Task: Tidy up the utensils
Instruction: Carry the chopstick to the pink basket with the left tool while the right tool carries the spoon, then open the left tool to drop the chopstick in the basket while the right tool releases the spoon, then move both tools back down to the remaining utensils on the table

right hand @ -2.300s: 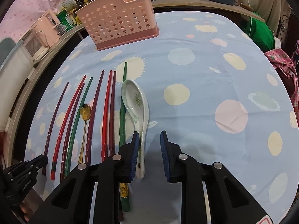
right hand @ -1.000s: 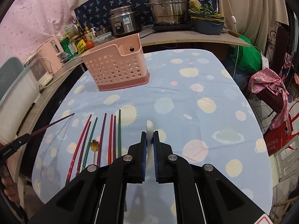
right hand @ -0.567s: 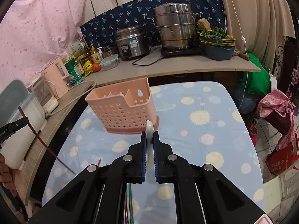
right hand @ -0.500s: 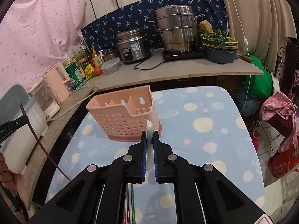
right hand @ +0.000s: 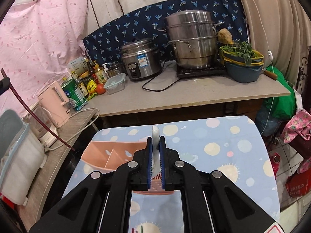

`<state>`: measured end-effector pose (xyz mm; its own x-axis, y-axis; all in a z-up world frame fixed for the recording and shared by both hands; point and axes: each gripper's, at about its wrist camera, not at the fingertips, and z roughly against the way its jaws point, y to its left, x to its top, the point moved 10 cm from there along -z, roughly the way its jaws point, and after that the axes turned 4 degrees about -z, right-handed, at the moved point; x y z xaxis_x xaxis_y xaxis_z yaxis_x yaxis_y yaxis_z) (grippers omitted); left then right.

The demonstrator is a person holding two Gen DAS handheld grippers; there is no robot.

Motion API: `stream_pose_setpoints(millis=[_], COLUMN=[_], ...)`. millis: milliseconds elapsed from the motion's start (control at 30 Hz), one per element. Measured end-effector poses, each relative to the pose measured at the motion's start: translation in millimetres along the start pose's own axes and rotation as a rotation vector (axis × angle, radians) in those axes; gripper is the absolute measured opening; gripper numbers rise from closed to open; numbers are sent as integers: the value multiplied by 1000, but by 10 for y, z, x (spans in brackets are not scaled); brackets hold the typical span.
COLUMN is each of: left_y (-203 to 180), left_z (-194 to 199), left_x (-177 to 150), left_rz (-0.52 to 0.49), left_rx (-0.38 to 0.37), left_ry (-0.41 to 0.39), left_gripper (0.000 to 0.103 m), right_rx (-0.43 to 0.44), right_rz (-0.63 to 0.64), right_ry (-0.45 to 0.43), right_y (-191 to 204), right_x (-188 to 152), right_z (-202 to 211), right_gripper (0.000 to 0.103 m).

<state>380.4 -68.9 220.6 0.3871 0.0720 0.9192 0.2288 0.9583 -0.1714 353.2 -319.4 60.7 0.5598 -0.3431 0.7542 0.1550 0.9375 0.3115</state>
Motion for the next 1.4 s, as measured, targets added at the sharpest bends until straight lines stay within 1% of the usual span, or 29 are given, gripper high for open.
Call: stream_pose_setpoints(millis=[100, 300, 400, 500, 533, 567, 600, 633, 767, 867, 967, 1100, 1200, 1300, 1400], left_y=[-61, -31, 28, 91, 117, 132, 153, 181, 230, 281, 326, 361, 397, 435, 464], left_z=[-298, -774, -922, -994, -999, -994, -979, -949, -813, -625, -427, -119, 79, 270, 430], left_x=[-151, -617, -830, -965, -995, -1015, -1026, -1029, -1054, -1108, -1214, -1497, -1770, -2133, -2503], left_rz=[-9, -18, -13, -2, 1, 1, 3, 2, -6, -12, -20, -57, -73, -94, -101], left_rx=[-2, 12, 21, 22, 26, 27, 37, 51, 57, 67, 75, 88, 96, 107, 99], left_ry=[37, 138, 178, 197, 199, 200, 199, 194, 199, 199, 211, 243, 282, 334, 394], left_gripper=[7, 7, 7, 8, 8, 18, 25, 33, 36, 39, 41, 41, 41, 41, 41], right_rx=[3, 2, 0, -1, 0, -1, 1, 5, 10, 24, 31, 52, 62, 59, 47], right_rz=[-7, -7, -4, -8, -11, -12, -14, -16, -5, 2, 14, 20, 23, 28, 35], right_ry=[34, 89, 108, 113, 106, 101, 98, 94, 80, 72, 73, 90, 111, 144, 180], right_y=[-38, -104, -114, -121, -124, -125, -126, -119, -71, -27, 19, 69, 88, 78, 50], right_x=[-49, -228, -288, -324, -321, -318, -312, -301, -301, -354, -462, -696, -971, -1290, -1626], right_z=[-213, -526, -614, -656, -642, -626, -611, -588, -435, -259, -64, 214, 420, 587, 737], right_gripper=[7, 7, 7, 8, 10, 10, 11, 11, 12, 13, 18, 19, 19, 19, 19])
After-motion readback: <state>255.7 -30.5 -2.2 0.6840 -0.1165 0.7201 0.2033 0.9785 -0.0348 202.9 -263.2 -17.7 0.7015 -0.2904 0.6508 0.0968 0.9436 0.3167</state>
